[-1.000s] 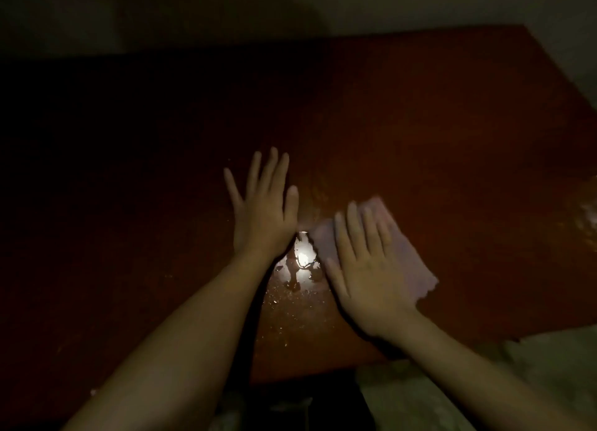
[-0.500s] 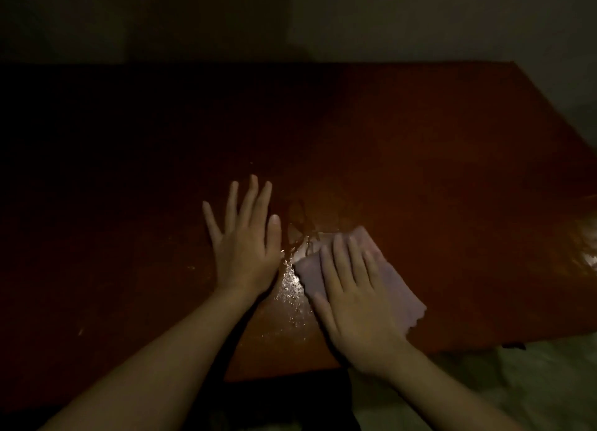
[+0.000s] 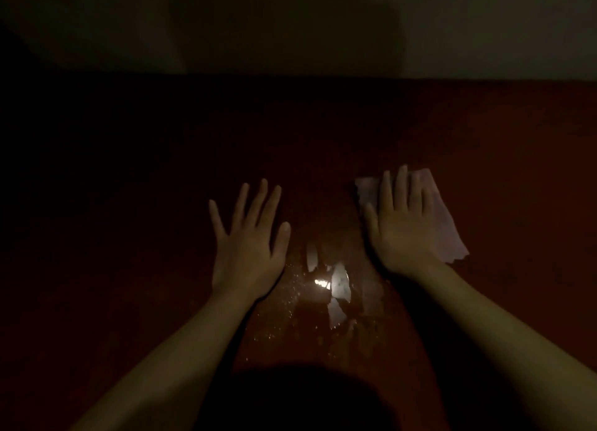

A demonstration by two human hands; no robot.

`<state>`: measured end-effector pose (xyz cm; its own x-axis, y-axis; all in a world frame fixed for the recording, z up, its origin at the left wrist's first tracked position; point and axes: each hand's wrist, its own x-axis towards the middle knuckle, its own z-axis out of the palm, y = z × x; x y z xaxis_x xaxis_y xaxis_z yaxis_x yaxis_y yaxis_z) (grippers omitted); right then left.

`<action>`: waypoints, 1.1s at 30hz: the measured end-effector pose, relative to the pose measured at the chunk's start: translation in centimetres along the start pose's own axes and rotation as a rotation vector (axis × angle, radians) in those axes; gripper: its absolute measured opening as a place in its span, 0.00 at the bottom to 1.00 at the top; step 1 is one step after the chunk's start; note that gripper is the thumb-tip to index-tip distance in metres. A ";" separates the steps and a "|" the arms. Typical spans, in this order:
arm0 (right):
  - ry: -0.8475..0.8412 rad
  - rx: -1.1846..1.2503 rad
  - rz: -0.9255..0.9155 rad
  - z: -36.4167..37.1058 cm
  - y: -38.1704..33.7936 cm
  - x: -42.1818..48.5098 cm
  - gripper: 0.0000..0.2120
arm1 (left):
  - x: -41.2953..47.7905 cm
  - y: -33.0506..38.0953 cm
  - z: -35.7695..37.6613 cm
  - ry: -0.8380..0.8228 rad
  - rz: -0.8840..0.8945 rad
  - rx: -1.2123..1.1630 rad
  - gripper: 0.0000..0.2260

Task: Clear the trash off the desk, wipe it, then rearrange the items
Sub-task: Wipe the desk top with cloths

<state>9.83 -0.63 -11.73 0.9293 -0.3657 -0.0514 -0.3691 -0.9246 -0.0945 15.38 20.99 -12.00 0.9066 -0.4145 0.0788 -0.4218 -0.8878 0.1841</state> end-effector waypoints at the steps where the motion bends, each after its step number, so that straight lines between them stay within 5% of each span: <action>1: -0.017 0.012 0.005 -0.2 -0.8 2.0 0.31 | 0.4 0.0 0.0 0.010 -0.020 -0.014 0.29; 5: -0.031 0.031 -0.137 0.1 -5.2 5.9 0.30 | 1.8 -0.2 0.3 0.046 -0.125 -0.042 0.30; 10: -0.034 -0.007 -0.490 0.1 -3.6 -2.4 0.30 | 2.1 -0.1 0.1 0.017 -0.146 -0.045 0.31; 17: -0.026 -0.002 -0.166 0.2 -4.0 2.1 0.31 | 2.5 0.0 0.1 0.017 -0.128 -0.054 0.31; 24: -0.008 -0.052 -0.467 0.6 -1.1 -10.7 0.29 | 2.2 -0.3 -0.1 0.034 -0.047 -0.061 0.31; 30: -0.020 0.009 -0.026 1.0 -3.0 -8.6 0.31 | -0.1 -0.5 0.1 0.067 0.041 -0.038 0.30; 33: -0.017 -0.001 -0.105 1.8 -5.6 -12.2 0.30 | -3.1 -0.7 0.1 0.040 0.071 -0.022 0.28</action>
<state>0.56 9.20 -12.38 0.9625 -0.2651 -0.0584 -0.2698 -0.9578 -0.0988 12.84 22.88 -12.44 0.8740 -0.4677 0.1319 -0.4855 -0.8515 0.1979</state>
